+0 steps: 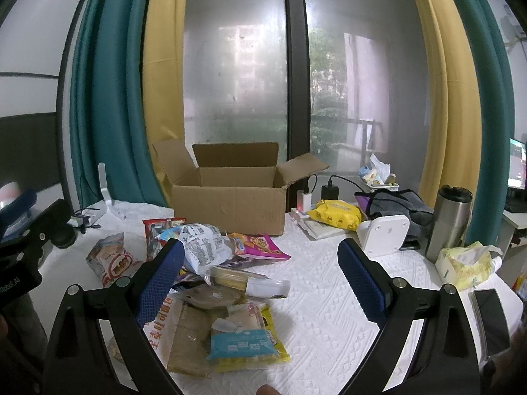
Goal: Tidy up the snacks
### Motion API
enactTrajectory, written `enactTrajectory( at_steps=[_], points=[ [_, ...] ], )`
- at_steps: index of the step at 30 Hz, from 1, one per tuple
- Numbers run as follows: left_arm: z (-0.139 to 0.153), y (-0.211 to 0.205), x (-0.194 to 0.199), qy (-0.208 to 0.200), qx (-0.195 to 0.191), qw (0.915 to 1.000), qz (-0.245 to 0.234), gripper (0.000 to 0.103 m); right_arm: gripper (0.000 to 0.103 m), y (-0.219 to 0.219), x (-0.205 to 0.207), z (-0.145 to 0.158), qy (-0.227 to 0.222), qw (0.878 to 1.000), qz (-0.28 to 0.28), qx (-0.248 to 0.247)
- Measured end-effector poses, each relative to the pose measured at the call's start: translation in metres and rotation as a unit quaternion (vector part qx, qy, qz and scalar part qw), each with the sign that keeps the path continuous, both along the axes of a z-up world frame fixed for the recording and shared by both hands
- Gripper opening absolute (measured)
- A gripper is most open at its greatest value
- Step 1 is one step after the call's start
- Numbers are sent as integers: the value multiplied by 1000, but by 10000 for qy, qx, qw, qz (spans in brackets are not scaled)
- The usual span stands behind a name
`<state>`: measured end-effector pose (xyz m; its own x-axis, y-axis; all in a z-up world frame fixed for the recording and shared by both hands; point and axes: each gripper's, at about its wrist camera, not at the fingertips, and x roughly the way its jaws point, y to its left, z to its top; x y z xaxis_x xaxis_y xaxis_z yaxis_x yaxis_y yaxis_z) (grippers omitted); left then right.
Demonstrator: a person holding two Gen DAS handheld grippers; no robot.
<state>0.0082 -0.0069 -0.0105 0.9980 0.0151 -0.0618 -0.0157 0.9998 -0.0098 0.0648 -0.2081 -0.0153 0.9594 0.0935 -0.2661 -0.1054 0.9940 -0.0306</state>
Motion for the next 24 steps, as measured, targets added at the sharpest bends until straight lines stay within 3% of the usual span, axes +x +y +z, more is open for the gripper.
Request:
enactTrajectory(
  at_steps=[24],
  points=[
    [-1,0,5,82,-7,10000,-22,103,96,5,-3,1,62,10000,11,-6]
  ],
)
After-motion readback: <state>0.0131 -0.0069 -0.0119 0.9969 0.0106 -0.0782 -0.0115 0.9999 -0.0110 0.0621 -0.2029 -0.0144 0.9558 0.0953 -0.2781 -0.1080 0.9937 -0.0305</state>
